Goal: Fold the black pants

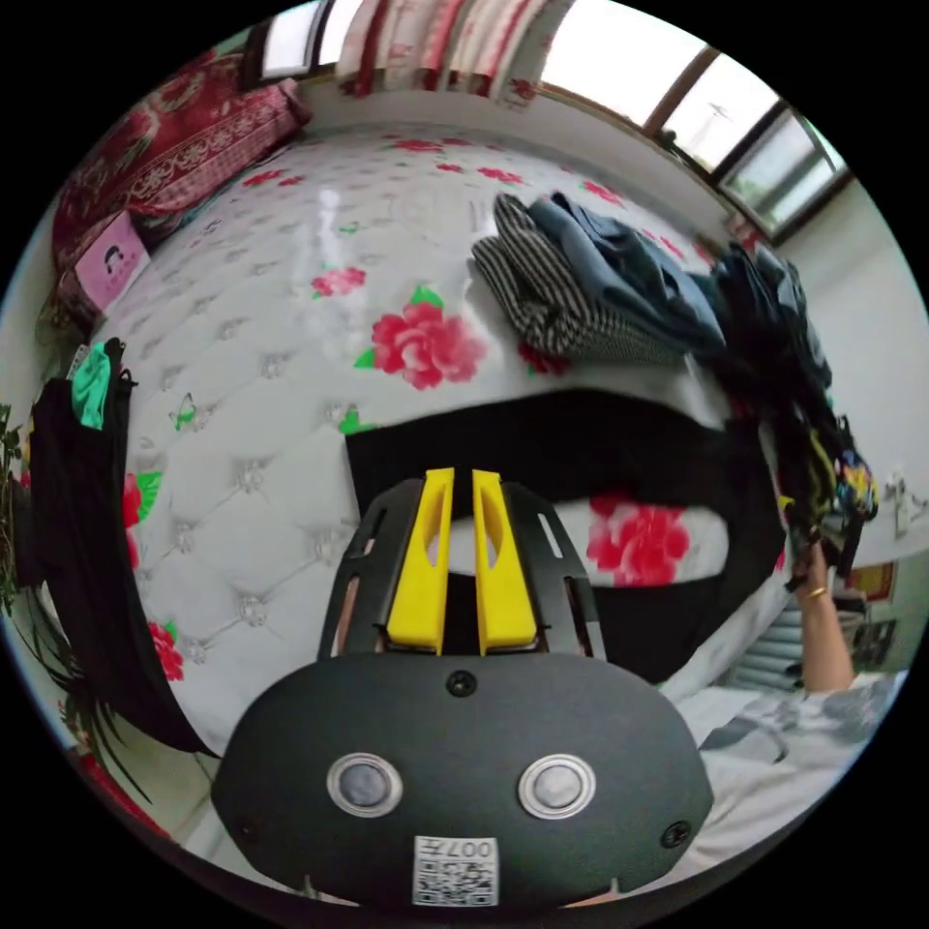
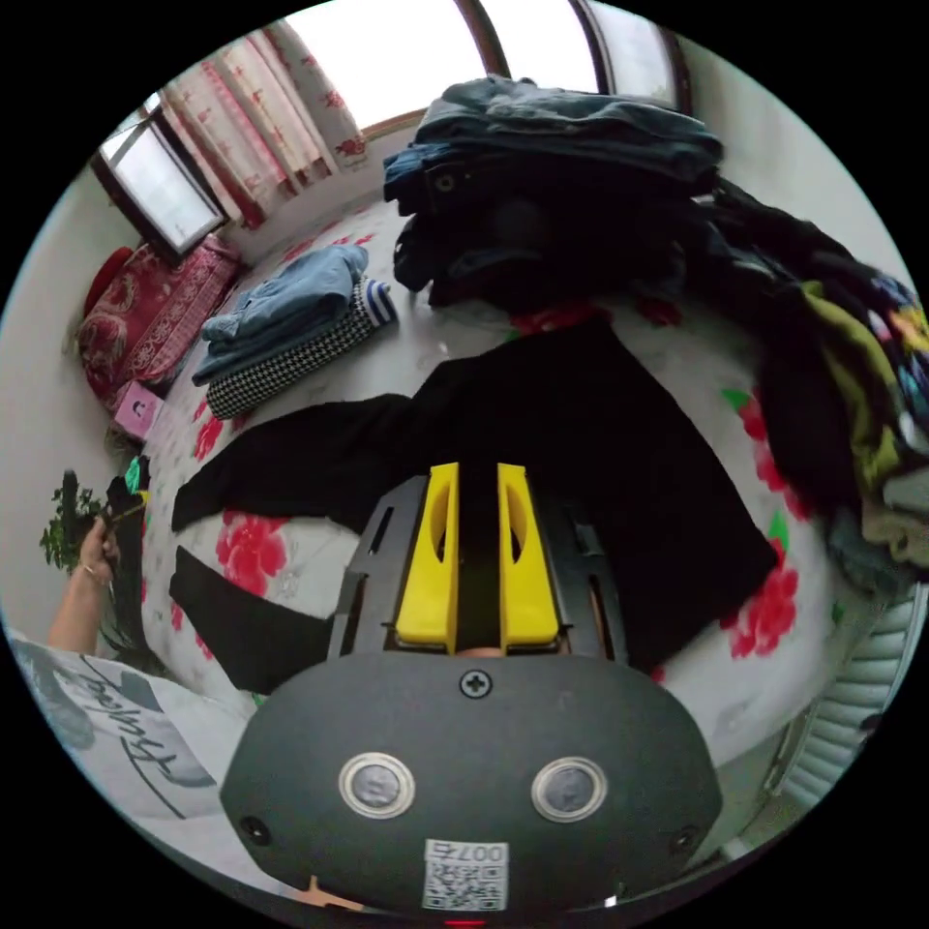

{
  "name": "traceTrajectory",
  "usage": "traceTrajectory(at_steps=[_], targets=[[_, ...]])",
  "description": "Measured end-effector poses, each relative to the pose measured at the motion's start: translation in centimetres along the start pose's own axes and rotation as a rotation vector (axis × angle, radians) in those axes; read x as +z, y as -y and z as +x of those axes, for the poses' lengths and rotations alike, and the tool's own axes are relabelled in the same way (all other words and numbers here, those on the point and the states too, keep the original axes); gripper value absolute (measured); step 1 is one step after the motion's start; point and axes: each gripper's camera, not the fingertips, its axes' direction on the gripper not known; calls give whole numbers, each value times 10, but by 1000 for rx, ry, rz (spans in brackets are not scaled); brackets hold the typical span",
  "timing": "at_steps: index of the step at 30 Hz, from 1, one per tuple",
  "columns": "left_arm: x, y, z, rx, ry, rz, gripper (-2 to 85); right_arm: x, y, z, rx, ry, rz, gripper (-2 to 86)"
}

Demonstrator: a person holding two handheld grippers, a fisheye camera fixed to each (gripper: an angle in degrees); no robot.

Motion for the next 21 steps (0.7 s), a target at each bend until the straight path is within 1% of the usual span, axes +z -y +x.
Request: traceTrajectory(at_steps=[2, 4, 5, 7, 9, 10, 11, 13, 14, 16, 18, 19, 20, 21], targets=[[15, -47, 8, 76, 14, -51, 52, -18, -33, 21, 72, -19, 13, 58], [21, -82, 8, 118, 2, -96, 68, -31, -65, 44, 165, -53, -14, 66], [20, -104, 9, 164, -6, -90, 79, -37, -84, 60, 225, -75, -40, 70], [14, -130, 14, 263, -13, -52, 89, -46, -106, 81, 312, -94, -74, 76], [19, -144, 22, 359, 23, -93, 107, -55, -120, 98, 373, -85, -74, 81], [30, -146, 27, 418, 65, -163, 111, -55, -121, 101, 384, -86, -76, 82], [43, -146, 34, 480, 114, -228, 109, -55, -121, 107, 404, -88, -86, 83], [42, -143, 42, 572, 135, -176, 89, -52, -116, 114, 421, -82, -98, 83], [43, -135, 44, 601, 139, -196, 72, -47, -111, 119, 431, -75, -118, 81], [43, -118, 43, 576, 126, -244, 22, -40, -103, 123, 426, -65, -156, 76], [40, -103, 40, 544, 61, -303, 10, -40, -96, 126, 420, -99, -178, 61], [35, -94, 37, 529, -14, -360, 6, -41, -94, 127, 415, -95, -181, 56], [23, -85, 33, 496, -147, -401, 3, -43, -91, 130, 411, -91, -198, 43], [11, -81, 29, 473, -229, -396, 2, -47, -89, 132, 392, -78, -209, 29]])
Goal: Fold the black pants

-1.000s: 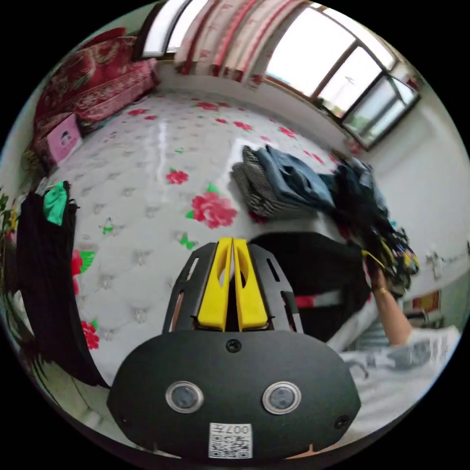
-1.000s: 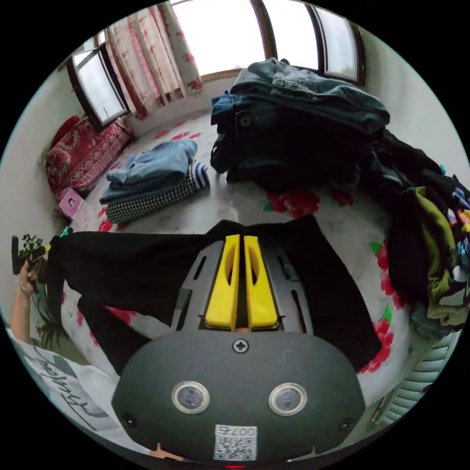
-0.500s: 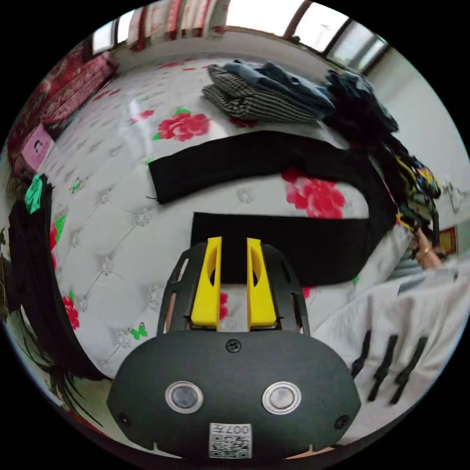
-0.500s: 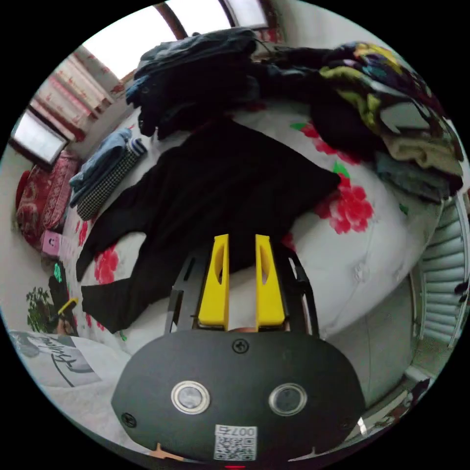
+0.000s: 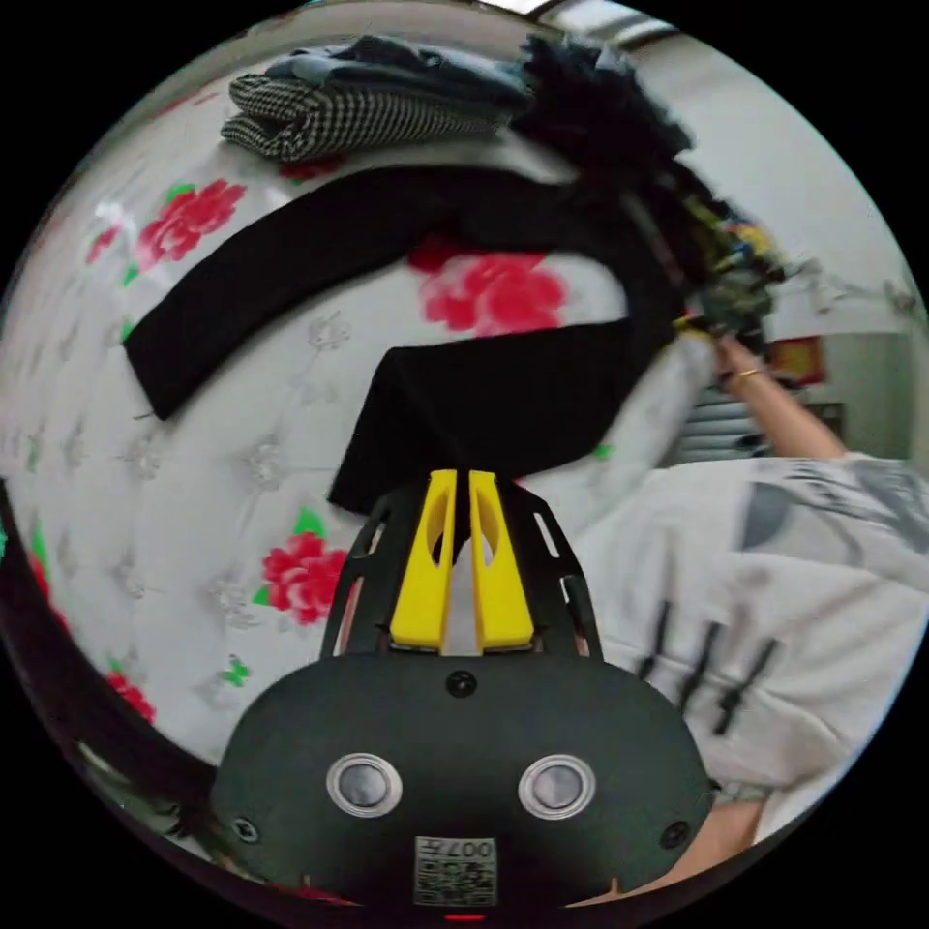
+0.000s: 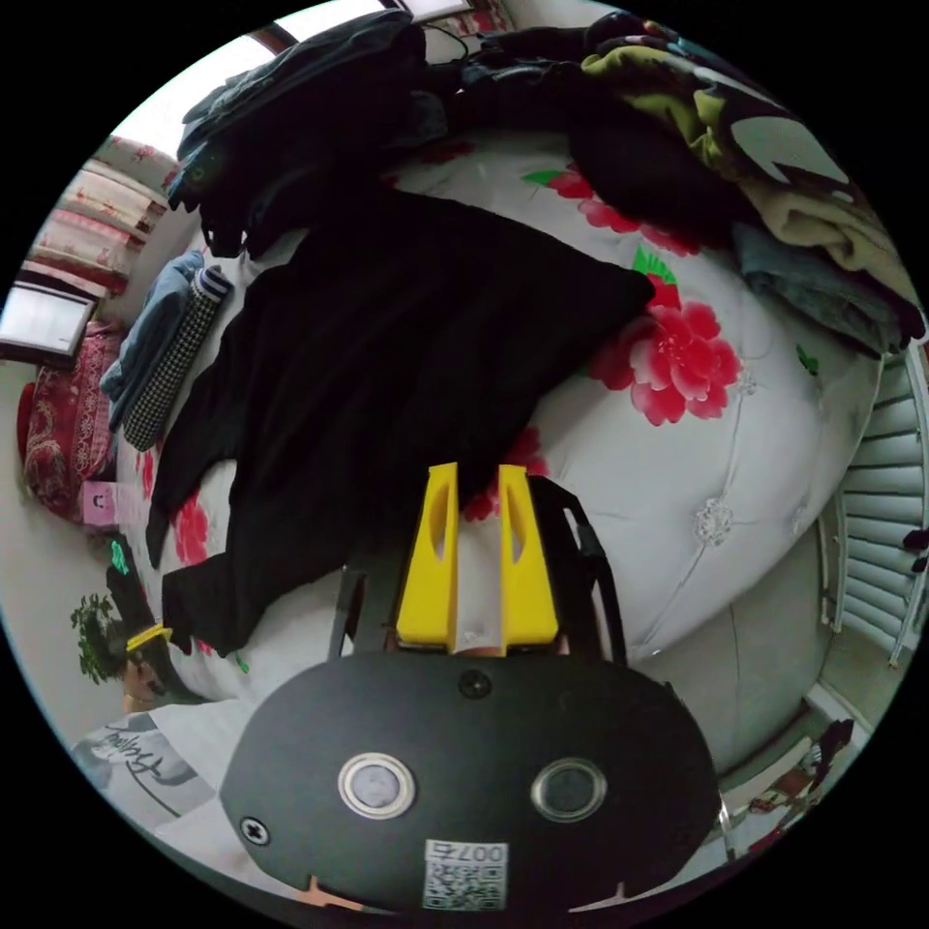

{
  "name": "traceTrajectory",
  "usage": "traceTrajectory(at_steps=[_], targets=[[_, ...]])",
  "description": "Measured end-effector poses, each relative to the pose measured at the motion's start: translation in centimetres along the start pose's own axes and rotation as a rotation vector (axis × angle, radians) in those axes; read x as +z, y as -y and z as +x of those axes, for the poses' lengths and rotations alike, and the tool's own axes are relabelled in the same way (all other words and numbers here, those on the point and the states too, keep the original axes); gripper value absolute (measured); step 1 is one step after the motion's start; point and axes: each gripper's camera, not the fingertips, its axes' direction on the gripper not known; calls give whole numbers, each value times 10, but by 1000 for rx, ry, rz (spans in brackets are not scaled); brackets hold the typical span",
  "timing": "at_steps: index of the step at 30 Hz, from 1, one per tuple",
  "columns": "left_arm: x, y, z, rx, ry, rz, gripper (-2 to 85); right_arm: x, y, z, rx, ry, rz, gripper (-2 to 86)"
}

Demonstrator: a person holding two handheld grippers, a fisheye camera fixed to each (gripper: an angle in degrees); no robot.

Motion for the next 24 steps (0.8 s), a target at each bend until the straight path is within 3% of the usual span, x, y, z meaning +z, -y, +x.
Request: traceTrajectory(at_steps=[2, 6, 10, 12, 20, 24], targets=[[-57, -21, -6, 10, -328, 155, -1, -11, 1, 3, -29, 45, 9, 13], [-121, -66, -40, -112, -441, 345, -1, -44, -4, 7, -78, 129, 110, 6], [-127, -115, -115, -623, -531, 615, -1, -59, -7, 12, -74, 167, 155, 16], [-124, -127, -120, -668, -571, 785, 10, -63, -6, 16, -68, 193, 146, 27], [-76, -88, -78, -640, -57, 477, 89, -68, -17, 3, -178, 152, 114, 48], [-67, -81, -93, -718, -4, 460, 101, -66, -11, 2, -145, 103, 99, 58]])
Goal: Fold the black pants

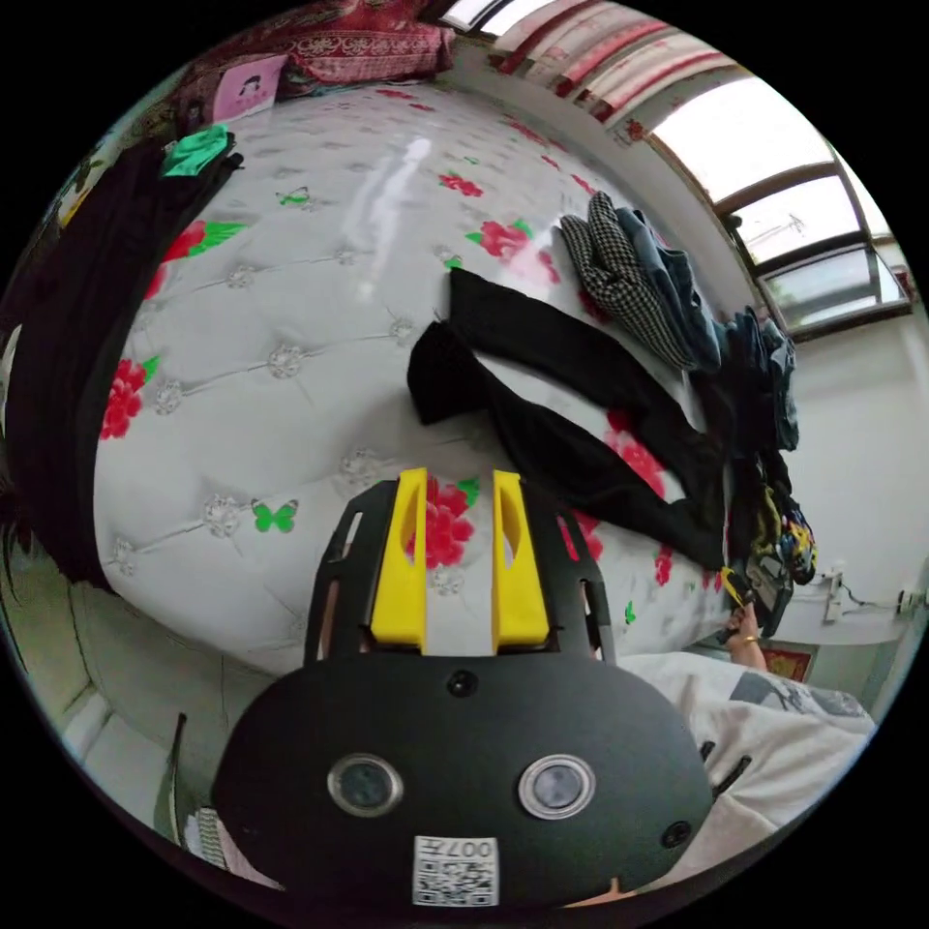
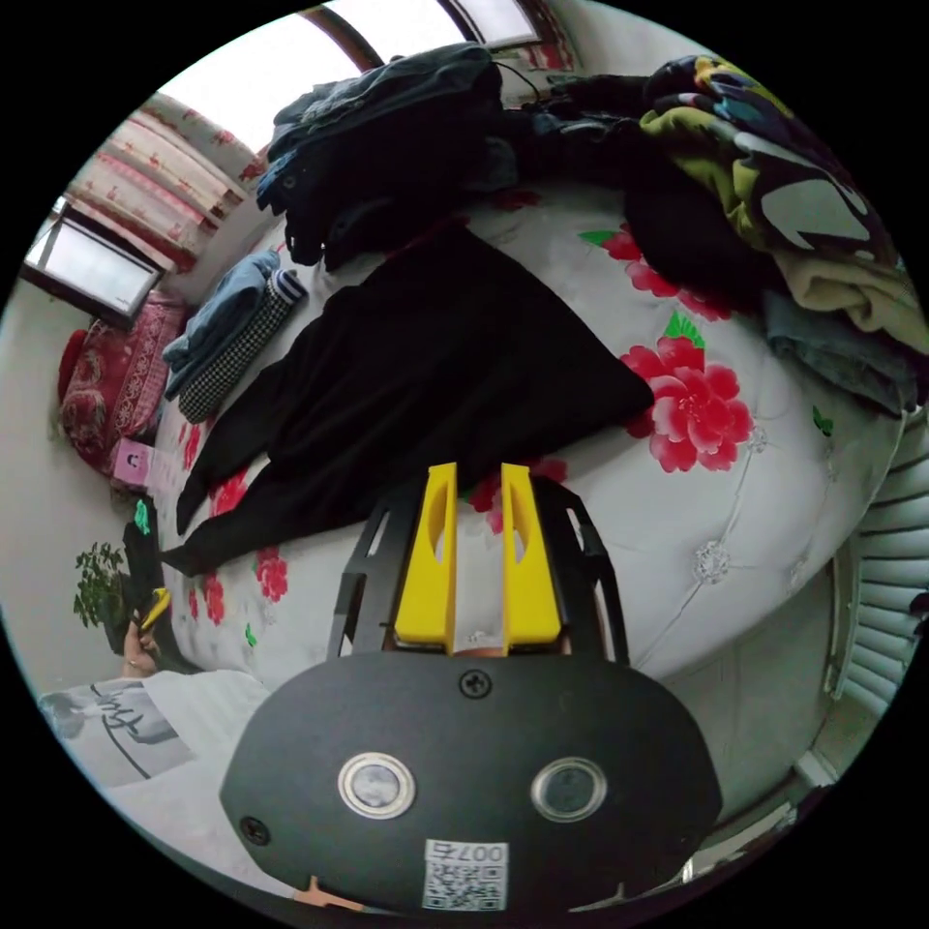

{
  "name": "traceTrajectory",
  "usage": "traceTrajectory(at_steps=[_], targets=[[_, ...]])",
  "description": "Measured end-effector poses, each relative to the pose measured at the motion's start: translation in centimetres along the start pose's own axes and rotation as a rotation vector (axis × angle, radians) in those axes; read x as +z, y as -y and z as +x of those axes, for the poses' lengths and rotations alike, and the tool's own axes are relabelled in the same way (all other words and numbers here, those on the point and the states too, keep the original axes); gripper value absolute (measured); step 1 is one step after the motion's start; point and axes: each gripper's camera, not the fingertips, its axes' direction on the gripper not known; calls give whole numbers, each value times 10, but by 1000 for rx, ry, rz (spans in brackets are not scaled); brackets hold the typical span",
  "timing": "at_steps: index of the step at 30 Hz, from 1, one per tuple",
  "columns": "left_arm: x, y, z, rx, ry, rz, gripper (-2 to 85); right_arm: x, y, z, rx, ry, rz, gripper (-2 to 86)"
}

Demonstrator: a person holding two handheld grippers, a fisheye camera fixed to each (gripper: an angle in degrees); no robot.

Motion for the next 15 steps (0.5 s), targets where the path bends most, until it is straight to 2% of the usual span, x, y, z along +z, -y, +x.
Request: traceTrajectory(at_steps=[4, 9, 10, 13, 15], targets=[[10, 33, -4, 1, 73, 22, 124, -4, 6, 4, 52, 17, 3, 70], [40, 80, 0, 66, 144, -66, 132, -11, 10, 8, 90, -9, 0, 96], [53, 89, 2, 68, 150, -112, 114, -12, 11, 9, 98, -6, 4, 99], [62, 100, 22, 97, 317, -77, 62, -10, 13, 18, 171, -7, 0, 103], [64, 105, 32, 135, 280, -77, 29, -5, 18, 22, 215, -17, -8, 102]])
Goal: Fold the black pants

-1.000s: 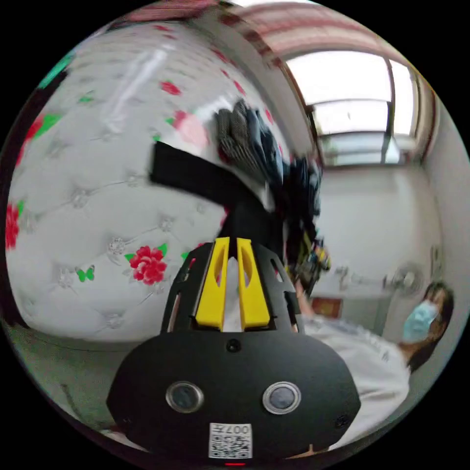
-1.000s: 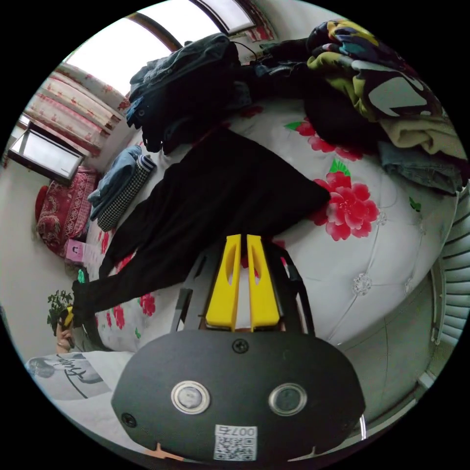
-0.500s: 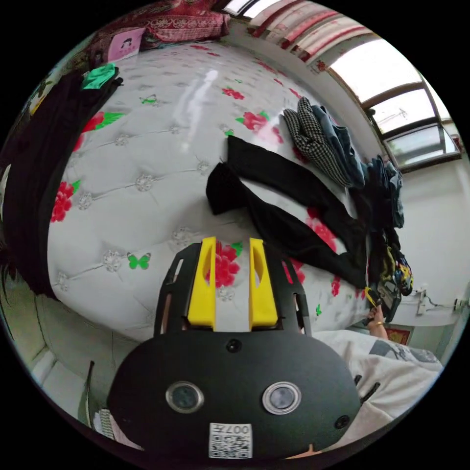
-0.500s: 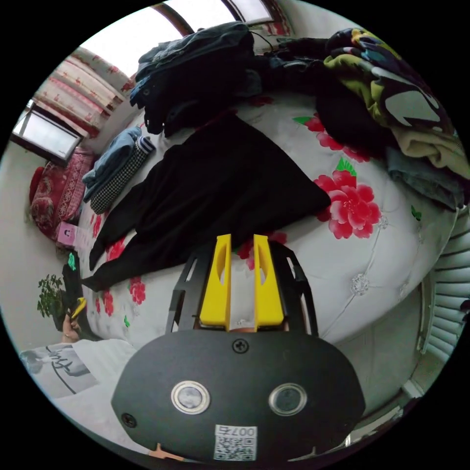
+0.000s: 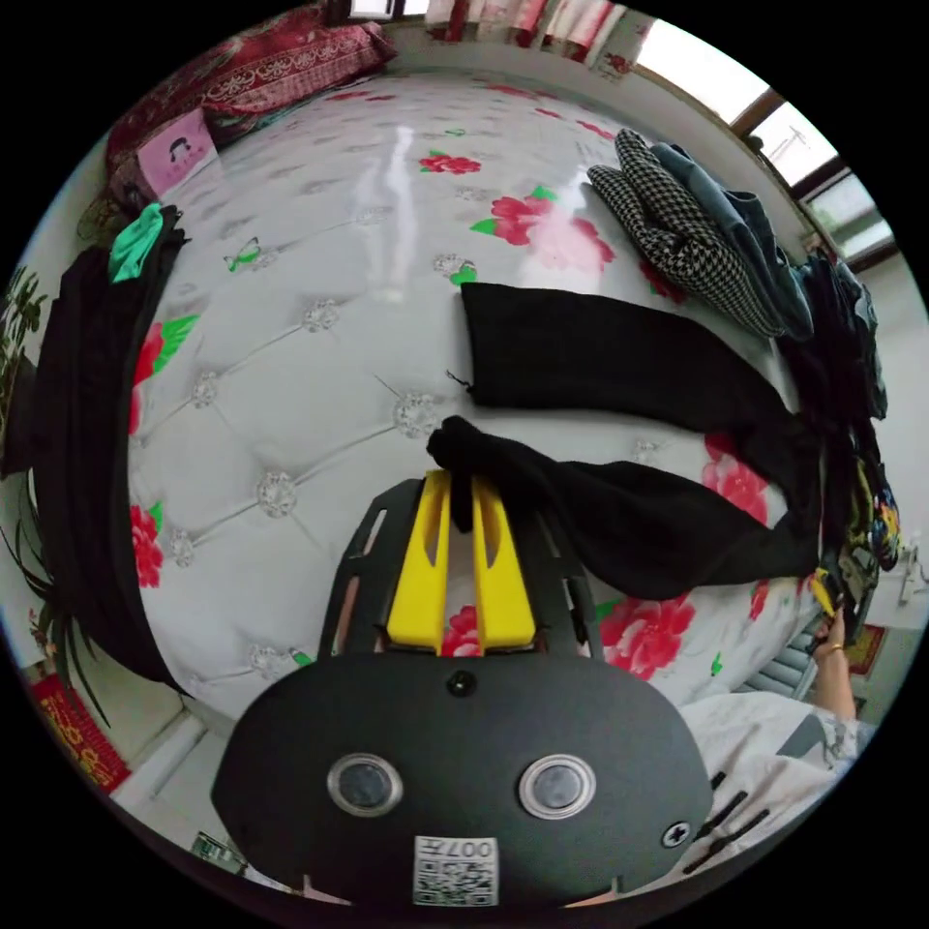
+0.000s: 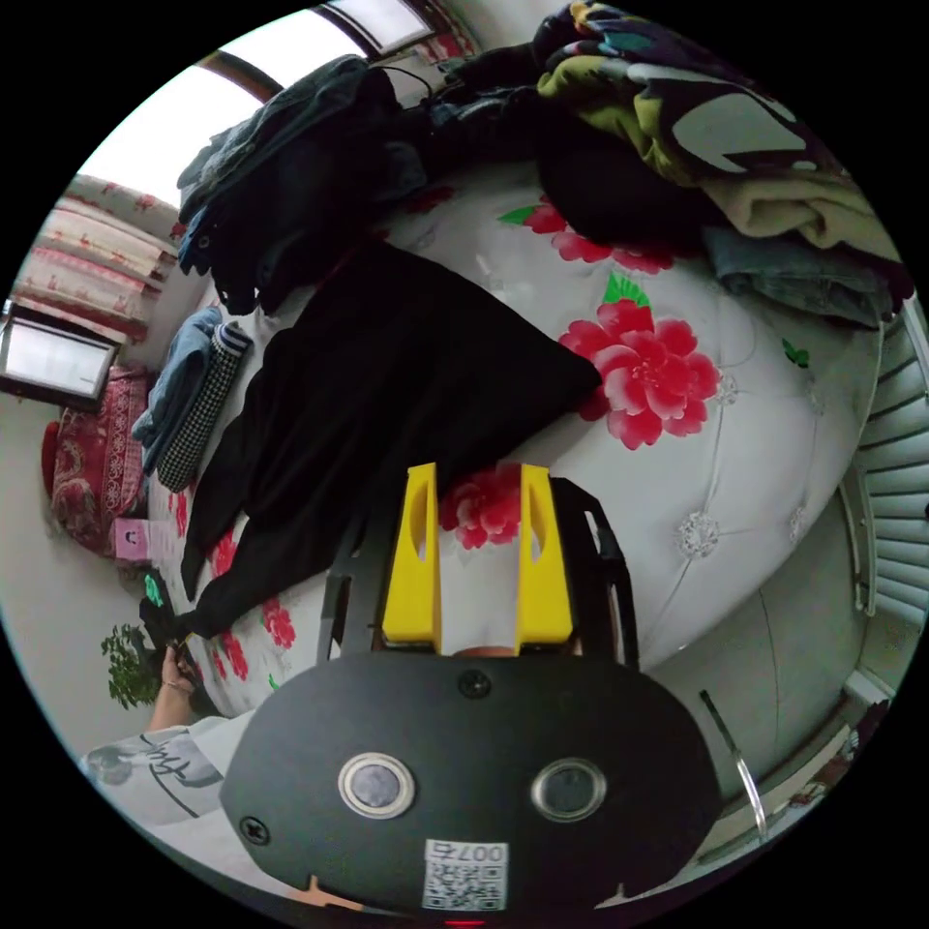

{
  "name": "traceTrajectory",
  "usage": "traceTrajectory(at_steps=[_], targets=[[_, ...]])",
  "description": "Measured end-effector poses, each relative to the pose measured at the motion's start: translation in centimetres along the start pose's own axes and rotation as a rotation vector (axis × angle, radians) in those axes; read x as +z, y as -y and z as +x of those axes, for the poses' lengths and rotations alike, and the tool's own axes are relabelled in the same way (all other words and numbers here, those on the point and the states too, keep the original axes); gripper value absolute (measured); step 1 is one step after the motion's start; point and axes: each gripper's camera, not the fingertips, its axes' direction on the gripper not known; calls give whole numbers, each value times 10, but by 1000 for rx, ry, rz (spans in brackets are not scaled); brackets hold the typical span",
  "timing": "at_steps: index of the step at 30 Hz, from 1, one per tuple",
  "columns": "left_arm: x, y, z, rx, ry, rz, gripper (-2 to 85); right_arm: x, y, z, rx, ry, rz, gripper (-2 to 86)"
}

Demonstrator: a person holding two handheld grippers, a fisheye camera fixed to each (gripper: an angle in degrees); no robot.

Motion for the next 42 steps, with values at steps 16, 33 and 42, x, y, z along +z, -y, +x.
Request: traceTrajectory(at_steps=[16, 33, 42], targets=[[-140, -54, -69, 54, -410, -191, -3, -56, 3, -21, -141, 99, 75, 0], [-59, -181, -57, -208, -190, -403, 40, -70, -61, 4, -159, -90, 111, 43], [-81, -111, 10, -99, -161, -65, 45, -22, 8, -104, -361, -58, 86, 53]])
